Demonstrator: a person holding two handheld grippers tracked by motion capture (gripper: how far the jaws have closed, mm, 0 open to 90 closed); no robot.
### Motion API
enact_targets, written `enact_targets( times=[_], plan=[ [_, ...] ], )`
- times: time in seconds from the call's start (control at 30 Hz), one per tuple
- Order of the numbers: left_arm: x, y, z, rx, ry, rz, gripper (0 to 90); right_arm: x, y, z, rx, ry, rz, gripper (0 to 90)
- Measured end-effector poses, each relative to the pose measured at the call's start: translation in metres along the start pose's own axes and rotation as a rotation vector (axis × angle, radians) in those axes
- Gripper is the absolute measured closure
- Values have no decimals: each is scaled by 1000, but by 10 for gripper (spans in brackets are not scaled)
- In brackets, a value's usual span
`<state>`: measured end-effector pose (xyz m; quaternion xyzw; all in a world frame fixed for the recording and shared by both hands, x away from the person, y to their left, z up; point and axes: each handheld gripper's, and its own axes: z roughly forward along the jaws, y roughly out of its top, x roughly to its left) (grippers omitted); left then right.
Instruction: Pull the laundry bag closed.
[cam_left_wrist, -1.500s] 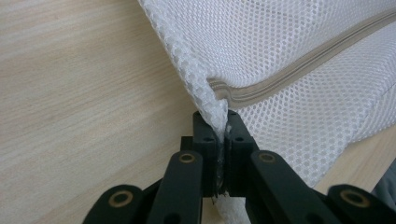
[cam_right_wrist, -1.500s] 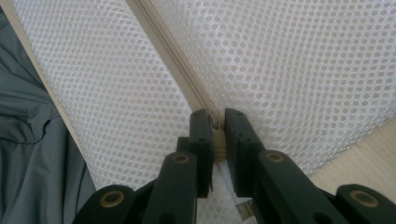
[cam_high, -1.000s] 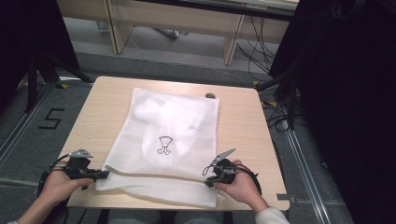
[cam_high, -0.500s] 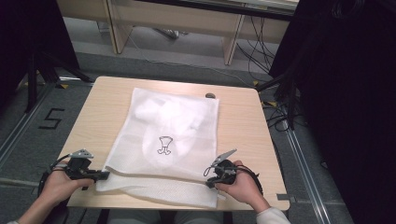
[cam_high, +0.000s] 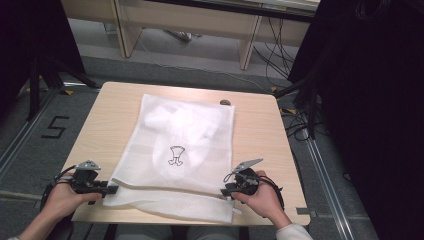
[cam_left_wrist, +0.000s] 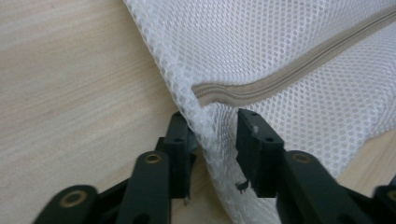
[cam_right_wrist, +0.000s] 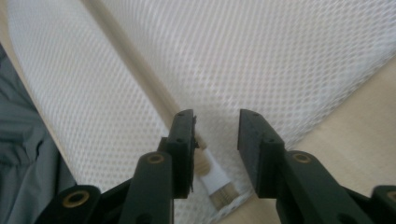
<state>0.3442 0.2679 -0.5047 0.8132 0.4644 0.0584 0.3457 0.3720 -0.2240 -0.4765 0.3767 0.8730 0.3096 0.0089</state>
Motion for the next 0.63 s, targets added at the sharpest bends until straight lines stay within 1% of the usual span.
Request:
enact_targets(
  times=[0.03,0.07,0.1,0.13,0.17,0.2,0.23,0.27,0.3,0.33,0.37,0.4,0.43,0.47,0.5,0.53,0.57,0.6,0.63],
  plan=[
    [0,0,0,-23,13,-4,536,0,-1,-2,-32,-3,28,632],
    [2,0,-1,-36,28,18,488,-3,0,-3,-67,-21,19,620],
    [4,0,-3,-43,39,41,443,-4,0,-6,-74,-34,39,615],
    [5,1,-4,-51,58,62,398,-6,0,-7,-99,-40,46,607],
    [6,1,-5,-60,61,83,359,-8,0,-8,-129,-49,55,600],
    [6,1,-6,-81,79,89,338,-9,0,-8,-150,-58,68,594],
    [7,2,-8,-87,90,115,328,-10,-1,-9,-170,-59,88,589],
    [7,2,-9,-106,100,113,324,-11,-1,-10,-176,-66,110,582],
    [6,2,-8,-142,96,100,326,-15,-1,-11,-182,-77,97,575],
    [6,2,-9,-154,103,96,323,-16,-1,-13,-172,-82,111,568],
    [6,2,-10,-155,104,94,315,-18,-1,-14,-164,-68,115,562],
    [5,2,-9,-168,108,92,302,-19,-2,-14,-161,-79,140,561],
    [6,1,-10,-168,109,96,293,-20,-3,-13,-187,-76,134,558],
    [6,2,-11,-151,108,91,289,-20,-3,-14,-185,-84,148,556],
    [5,2,-10,-166,105,72,285,-20,-3,-15,-178,-83,146,554],
    [6,2,-11,-161,104,87,282,-21,-3,-15,-181,-83,148,551],
    [6,2,-12,-161,102,89,282,-21,-4,-15,-187,-81,158,551],
    [5,3,-12,-169,105,84,282,-21,-4,-16,-180,-82,153,550],
    [5,3,-13,-176,103,95,282,-21,-4,-16,-179,-77,163,550]
  ],
)
